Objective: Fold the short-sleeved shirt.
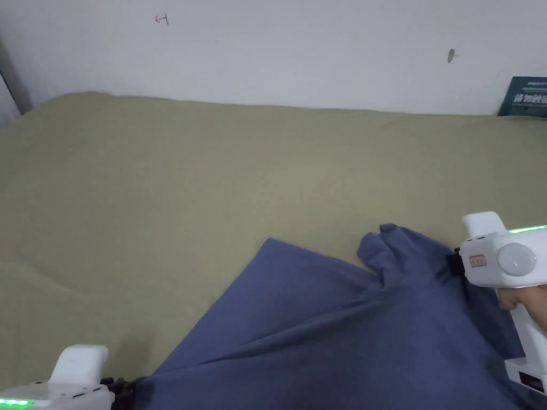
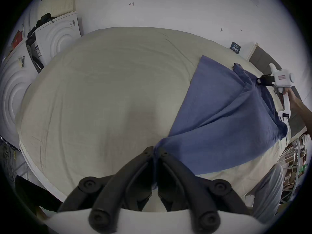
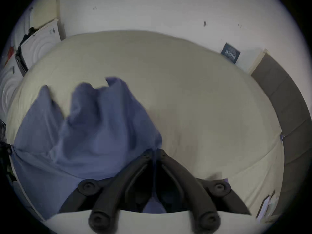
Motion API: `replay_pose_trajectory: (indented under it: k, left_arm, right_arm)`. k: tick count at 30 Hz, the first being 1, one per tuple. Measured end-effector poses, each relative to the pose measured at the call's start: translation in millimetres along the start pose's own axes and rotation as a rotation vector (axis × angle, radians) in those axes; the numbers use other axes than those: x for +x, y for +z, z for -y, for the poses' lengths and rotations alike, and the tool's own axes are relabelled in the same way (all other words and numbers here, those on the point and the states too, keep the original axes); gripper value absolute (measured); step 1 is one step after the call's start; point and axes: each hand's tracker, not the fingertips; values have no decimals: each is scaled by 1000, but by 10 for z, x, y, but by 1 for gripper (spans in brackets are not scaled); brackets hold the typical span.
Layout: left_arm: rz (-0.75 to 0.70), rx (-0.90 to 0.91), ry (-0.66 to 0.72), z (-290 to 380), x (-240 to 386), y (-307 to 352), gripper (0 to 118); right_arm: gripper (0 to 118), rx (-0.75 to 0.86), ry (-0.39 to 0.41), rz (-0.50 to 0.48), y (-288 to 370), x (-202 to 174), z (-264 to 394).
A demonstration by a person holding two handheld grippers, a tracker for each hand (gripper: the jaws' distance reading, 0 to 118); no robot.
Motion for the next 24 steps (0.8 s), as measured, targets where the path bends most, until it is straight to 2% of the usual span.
replay_pose_trajectory:
  k: [6,10,15,20,24]
  left_arm:
    - [-4,117,36,-182,106,404,4]
    - [-4,227,15,-413,311,789,4]
    - [-14,358,-21,-885,567,1290,4]
    - [-21,470,-33,-1499,780,1833,4]
    - [-51,529,-38,-2016,962,2187,4]
  right_arm:
    - [3,163,-39,15,1124,193,1]
    - [3,285,-25,89,1940,274,-2]
    - [3,432,-46,145,2866,444,-61]
    - [3,554,-97,202,3521,634,-248]
    - [3,584,-141,206,3781,804,-522]
